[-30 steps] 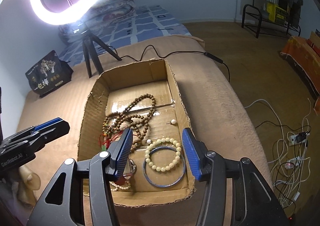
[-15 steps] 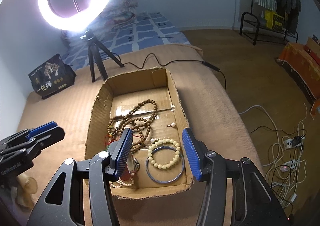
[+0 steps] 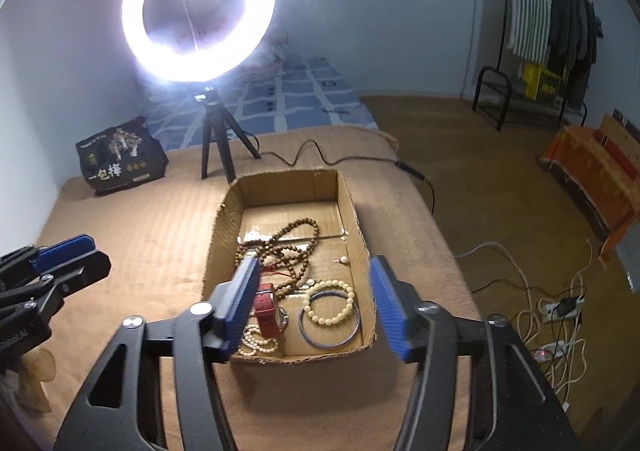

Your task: Organize jewelry

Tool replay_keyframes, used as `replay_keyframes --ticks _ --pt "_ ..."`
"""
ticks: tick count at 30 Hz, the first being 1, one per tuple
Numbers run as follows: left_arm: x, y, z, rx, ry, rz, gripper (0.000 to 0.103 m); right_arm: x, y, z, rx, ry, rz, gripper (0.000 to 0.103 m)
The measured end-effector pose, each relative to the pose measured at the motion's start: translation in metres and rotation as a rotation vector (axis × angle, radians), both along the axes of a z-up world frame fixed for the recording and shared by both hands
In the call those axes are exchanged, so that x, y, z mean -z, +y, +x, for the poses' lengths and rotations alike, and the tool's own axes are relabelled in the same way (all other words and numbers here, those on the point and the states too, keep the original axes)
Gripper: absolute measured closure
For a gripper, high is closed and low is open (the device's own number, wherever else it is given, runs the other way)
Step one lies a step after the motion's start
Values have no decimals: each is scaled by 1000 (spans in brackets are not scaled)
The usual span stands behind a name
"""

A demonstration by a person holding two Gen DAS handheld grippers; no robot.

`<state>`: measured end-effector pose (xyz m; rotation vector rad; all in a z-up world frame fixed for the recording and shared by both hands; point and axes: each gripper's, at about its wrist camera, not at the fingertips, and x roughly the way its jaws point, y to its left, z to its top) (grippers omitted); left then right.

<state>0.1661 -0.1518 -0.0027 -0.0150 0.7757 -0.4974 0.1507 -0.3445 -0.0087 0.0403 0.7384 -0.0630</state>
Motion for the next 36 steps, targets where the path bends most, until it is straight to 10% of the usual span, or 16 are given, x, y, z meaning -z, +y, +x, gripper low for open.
replay_keyframes --ticks 10,36 --pt "-37 17 -43 -11 -96 17 25 -30 25 -37 -5 -105 -61 24" --pt "-37 25 -84 -39 -230 147 0 -36 29 -66 27 -170 -46 21"
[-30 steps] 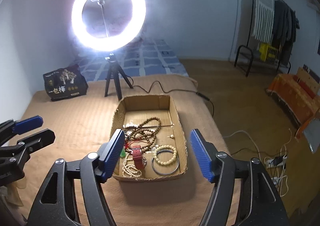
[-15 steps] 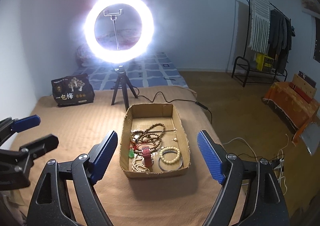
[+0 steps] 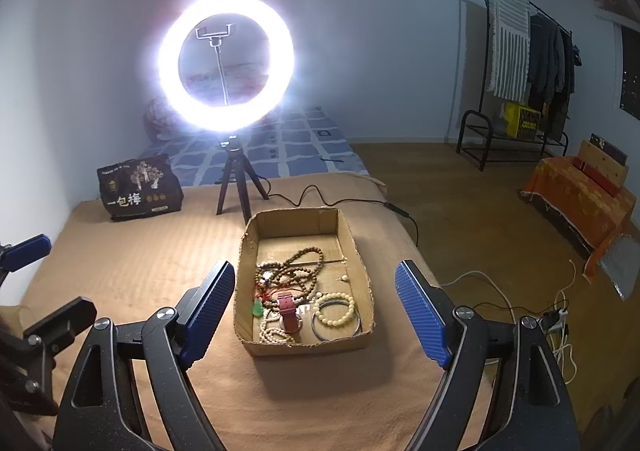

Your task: Organize jewelry

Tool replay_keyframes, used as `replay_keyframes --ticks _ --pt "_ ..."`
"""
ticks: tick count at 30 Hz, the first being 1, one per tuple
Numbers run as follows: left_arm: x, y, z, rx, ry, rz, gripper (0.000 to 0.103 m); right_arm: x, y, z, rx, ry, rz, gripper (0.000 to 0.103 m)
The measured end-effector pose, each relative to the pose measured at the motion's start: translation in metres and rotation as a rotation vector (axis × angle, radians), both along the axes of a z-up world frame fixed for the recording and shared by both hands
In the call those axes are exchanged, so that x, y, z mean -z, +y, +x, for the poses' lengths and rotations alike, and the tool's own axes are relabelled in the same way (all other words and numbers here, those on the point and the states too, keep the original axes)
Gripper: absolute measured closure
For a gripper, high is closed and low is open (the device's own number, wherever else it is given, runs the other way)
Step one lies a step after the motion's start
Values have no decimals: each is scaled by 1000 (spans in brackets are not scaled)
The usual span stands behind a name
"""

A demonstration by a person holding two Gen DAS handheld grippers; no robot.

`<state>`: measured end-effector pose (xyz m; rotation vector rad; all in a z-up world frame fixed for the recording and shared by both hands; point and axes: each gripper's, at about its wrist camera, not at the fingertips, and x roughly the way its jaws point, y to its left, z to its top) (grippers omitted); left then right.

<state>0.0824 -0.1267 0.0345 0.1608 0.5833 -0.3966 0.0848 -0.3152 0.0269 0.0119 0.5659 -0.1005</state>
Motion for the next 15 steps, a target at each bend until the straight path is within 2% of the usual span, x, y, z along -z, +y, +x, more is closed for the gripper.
replay_keyframes --ticks 15 --pt "6 -1 1 10 31 2 0 4 4 0 -17 24 -17 20"
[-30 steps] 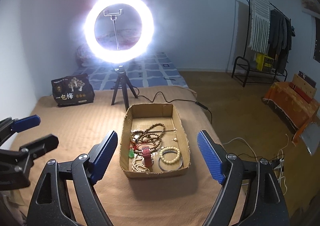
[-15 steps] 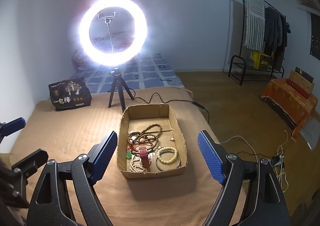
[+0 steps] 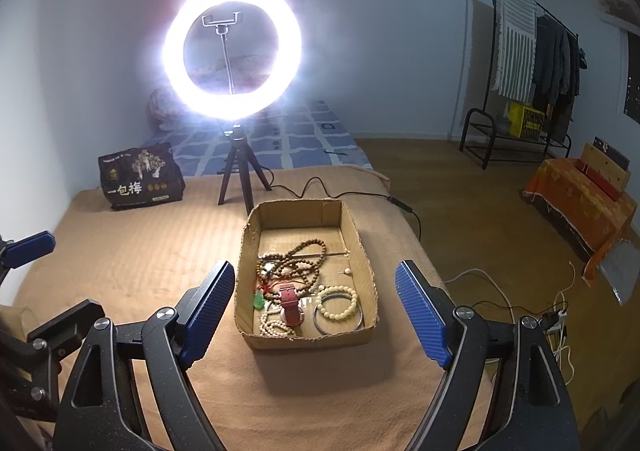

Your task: Organize jewelry

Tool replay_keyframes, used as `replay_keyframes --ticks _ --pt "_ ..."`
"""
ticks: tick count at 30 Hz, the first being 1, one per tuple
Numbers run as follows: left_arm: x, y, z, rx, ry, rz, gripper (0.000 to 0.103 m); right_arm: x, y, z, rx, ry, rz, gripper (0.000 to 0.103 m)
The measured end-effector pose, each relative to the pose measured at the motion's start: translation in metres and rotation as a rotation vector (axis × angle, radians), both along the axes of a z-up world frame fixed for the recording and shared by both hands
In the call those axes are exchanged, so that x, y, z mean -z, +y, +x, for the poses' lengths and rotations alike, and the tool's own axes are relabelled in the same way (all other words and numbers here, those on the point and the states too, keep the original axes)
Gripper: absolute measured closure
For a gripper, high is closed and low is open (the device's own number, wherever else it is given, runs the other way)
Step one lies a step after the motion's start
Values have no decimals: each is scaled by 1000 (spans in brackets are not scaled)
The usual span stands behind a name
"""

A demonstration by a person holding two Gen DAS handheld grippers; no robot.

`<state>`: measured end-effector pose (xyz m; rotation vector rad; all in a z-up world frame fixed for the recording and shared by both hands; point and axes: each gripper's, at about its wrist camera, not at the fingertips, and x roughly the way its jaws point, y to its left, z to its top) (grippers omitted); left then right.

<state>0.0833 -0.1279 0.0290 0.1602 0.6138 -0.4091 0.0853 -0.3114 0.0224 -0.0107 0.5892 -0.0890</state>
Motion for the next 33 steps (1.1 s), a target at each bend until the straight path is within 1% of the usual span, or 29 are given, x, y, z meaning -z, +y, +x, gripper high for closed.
replay_keyframes --ticks 33 --pt "1 1 1 1 5 -6 0 3 2 -1 3 11 -9 20"
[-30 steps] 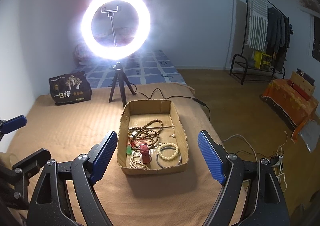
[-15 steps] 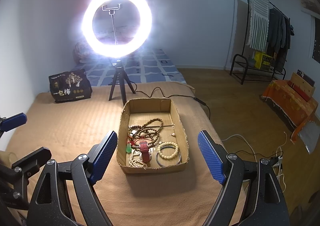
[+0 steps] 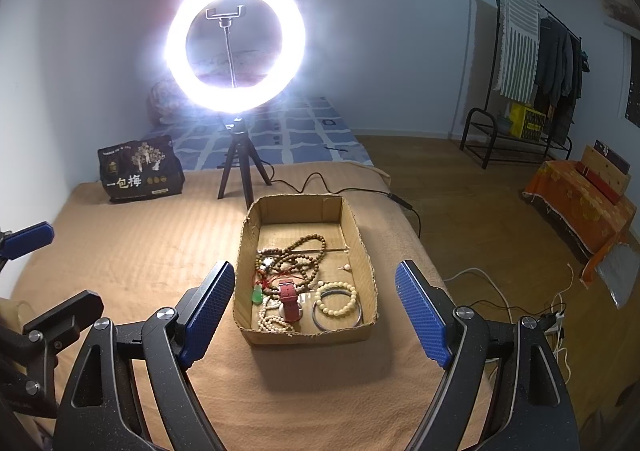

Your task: Organize jewelry

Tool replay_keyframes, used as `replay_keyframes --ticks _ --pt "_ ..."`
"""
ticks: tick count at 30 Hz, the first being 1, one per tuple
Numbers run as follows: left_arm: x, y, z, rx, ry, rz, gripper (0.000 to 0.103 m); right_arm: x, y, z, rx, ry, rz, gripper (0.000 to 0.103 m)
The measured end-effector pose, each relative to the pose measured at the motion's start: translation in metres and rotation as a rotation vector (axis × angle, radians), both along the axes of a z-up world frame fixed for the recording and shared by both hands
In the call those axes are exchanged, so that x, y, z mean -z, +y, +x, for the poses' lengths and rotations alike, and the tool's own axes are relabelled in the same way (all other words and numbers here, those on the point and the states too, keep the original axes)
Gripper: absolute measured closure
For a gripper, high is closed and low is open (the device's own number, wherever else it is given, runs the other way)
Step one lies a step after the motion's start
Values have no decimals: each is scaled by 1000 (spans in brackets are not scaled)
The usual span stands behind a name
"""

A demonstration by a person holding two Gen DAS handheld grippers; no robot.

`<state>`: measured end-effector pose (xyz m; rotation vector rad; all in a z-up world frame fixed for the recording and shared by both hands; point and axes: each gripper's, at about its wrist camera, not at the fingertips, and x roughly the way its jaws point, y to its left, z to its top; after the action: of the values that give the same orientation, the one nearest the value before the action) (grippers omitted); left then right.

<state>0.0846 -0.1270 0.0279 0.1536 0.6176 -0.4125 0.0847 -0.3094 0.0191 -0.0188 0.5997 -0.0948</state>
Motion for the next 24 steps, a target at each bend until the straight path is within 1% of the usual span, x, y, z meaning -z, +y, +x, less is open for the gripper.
replay_keyframes --ticks 24 --pt "0 -2 0 2 1 0 0 4 1 1 -9 8 0 20"
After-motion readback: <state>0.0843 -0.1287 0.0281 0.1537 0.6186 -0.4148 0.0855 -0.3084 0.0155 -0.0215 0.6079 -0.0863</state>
